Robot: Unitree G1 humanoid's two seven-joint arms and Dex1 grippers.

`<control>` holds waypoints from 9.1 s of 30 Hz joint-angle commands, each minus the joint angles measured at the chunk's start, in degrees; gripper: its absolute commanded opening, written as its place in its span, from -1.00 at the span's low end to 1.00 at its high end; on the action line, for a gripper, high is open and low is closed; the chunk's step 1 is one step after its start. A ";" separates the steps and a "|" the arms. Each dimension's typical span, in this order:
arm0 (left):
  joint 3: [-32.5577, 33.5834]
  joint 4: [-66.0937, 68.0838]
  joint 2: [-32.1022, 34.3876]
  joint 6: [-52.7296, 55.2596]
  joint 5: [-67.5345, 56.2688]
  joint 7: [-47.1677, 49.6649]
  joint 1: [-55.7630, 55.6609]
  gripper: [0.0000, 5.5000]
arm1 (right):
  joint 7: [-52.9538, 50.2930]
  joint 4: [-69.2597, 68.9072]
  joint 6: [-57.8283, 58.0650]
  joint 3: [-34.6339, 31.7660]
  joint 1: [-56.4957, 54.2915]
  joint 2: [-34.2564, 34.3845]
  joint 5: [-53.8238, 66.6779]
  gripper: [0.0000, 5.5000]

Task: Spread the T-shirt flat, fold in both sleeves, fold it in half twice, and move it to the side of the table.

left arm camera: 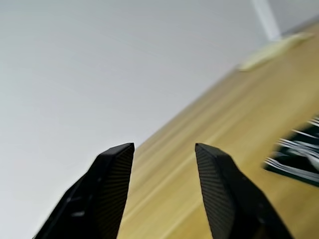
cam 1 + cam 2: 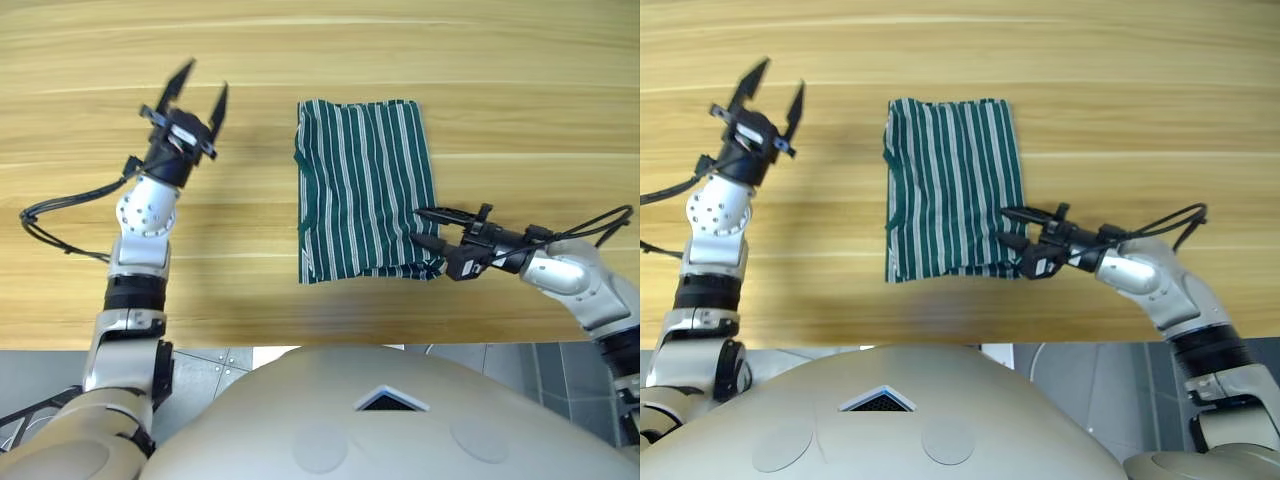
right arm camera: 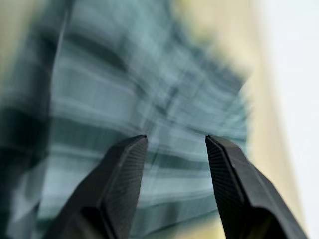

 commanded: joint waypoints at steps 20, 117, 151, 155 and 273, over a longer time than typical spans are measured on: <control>-20.17 -19.70 21.83 -3.58 9.03 -32.31 7.98 -0.18 | -5.14 6.33 4.57 -7.64 11.46 -6.99 -26.15 -0.21; -18.93 -7.80 14.04 -6.87 5.24 -15.44 9.01 -1.00 | -0.71 9.35 -4.66 -1.95 4.02 -4.08 -18.95 -0.94; -9.18 -22.17 0.85 15.14 -7.85 -8.74 11.34 -1.00 | -3.91 -1.40 10.56 -10.20 0.99 9.84 -8.28 -0.94; -9.22 -15.10 -1.89 15.97 -4.16 -6.62 6.05 -1.00 | -7.51 3.12 12.45 -10.23 -4.93 13.92 -10.94 -0.94; 0.50 27.86 -28.70 -2.47 9.92 38.25 -8.65 0.09 | -48.68 60.99 -0.10 -8.46 -32.68 48.09 -10.08 0.17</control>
